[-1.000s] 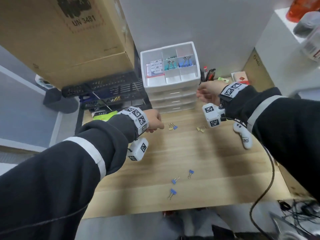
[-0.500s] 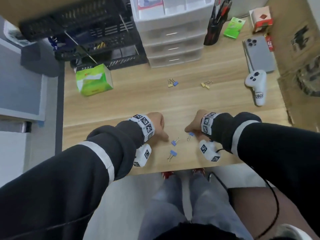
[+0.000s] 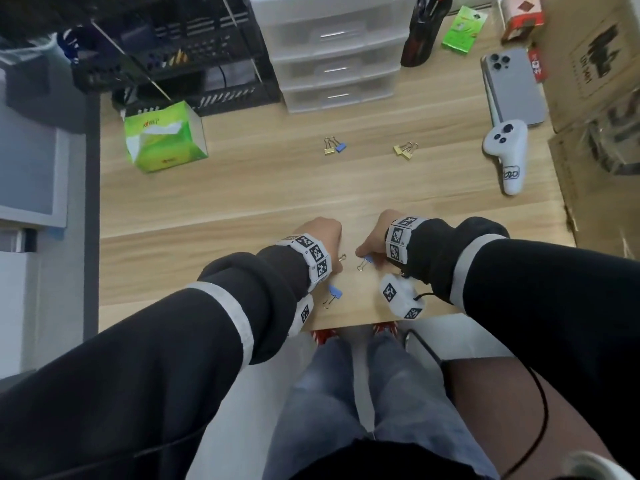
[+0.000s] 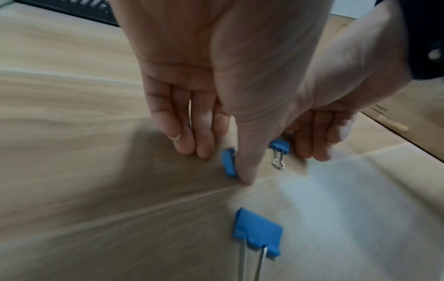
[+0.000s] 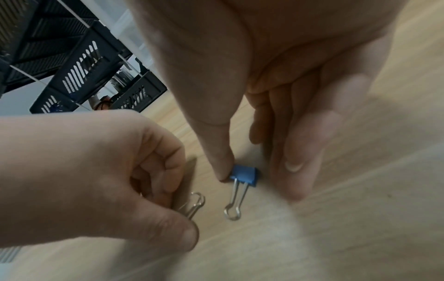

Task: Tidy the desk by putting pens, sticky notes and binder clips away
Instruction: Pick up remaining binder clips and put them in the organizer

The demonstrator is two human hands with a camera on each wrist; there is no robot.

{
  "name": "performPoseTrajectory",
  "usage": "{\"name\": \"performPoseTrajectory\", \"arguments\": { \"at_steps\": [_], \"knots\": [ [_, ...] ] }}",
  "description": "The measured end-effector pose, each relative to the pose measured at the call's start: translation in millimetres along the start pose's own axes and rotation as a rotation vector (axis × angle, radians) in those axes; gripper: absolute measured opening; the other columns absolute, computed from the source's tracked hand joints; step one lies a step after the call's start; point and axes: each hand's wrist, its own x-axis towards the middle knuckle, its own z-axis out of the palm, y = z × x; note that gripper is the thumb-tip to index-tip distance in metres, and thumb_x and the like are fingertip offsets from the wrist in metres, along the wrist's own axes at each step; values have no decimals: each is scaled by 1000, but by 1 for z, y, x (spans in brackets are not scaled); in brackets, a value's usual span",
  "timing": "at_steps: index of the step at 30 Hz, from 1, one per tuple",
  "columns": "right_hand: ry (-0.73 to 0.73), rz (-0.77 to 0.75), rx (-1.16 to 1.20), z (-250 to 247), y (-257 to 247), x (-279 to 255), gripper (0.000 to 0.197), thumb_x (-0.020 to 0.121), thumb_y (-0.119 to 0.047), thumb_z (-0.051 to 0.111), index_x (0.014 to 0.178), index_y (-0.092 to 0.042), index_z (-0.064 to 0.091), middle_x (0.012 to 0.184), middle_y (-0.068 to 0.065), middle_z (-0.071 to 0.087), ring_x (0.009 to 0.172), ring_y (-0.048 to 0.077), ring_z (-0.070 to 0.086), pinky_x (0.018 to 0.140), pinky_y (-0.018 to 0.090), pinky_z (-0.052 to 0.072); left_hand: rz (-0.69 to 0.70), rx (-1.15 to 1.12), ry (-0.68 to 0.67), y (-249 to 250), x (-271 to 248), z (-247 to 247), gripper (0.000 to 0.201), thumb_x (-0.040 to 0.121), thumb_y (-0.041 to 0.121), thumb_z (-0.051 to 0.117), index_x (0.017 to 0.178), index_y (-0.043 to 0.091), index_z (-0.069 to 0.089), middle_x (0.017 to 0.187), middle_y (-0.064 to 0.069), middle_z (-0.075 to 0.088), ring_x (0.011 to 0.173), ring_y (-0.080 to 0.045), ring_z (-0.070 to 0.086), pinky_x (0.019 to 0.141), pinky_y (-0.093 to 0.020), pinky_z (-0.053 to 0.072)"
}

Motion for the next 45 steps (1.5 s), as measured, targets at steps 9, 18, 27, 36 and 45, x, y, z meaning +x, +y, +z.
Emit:
{"name": "performPoseTrajectory", "arguments": {
  "at_steps": [9, 18, 27, 36, 45],
  "knots": [
    [-151, -122, 362, 0, 3, 3, 26, 63, -11, 80, 86, -1, 74, 87, 17, 76, 75, 29, 74, 74, 42, 62, -47, -62, -31, -16, 7, -11, 19, 85, 6, 62, 97, 9, 75, 105, -9, 73, 86, -27, 68, 79, -34, 56],
    [-490, -282, 625, 24, -18, -3, 16, 87, -13, 57, 72, -7, 58, 71, 11, 61, 56, 18, 54, 48, 25, 35, -91, -318, 144, -51, 5, -18, 29, 91, 9, 45, 96, 8, 73, 103, -8, 73, 97, -29, 67, 89, -37, 55],
    [-203, -741, -226, 53, -25, -4, 46, 60, -25, 91, 96, -25, 63, 73, -10, 52, 61, 12, 51, 60, 28, 46, -94, -276, 207, -69, 8, -11, 25, 92, 29, 49, 86, 11, 65, 93, -10, 69, 88, -32, 65, 76, -36, 52],
    [-46, -784, -367, 43, -23, -1, 5, 79, -23, 65, 82, -27, 66, 79, -11, 63, 74, 12, 61, 69, 29, 55, -79, -312, 207, -69, 16, -28, 31, 95, 11, 35, 109, 9, 63, 115, -10, 65, 104, -31, 61, 92, -38, 50],
    [0, -473, 381, -3, 14, 31, 10, 89, -14, 64, 81, -15, 69, 76, -8, 63, 76, 13, 61, 69, 22, 45, -1, -261, 379, -36, 48, -81, 17, 92, 23, 48, 107, 16, 53, 80, 2, 58, 70, -22, 57, 54, -29, 39]
  ]
}}
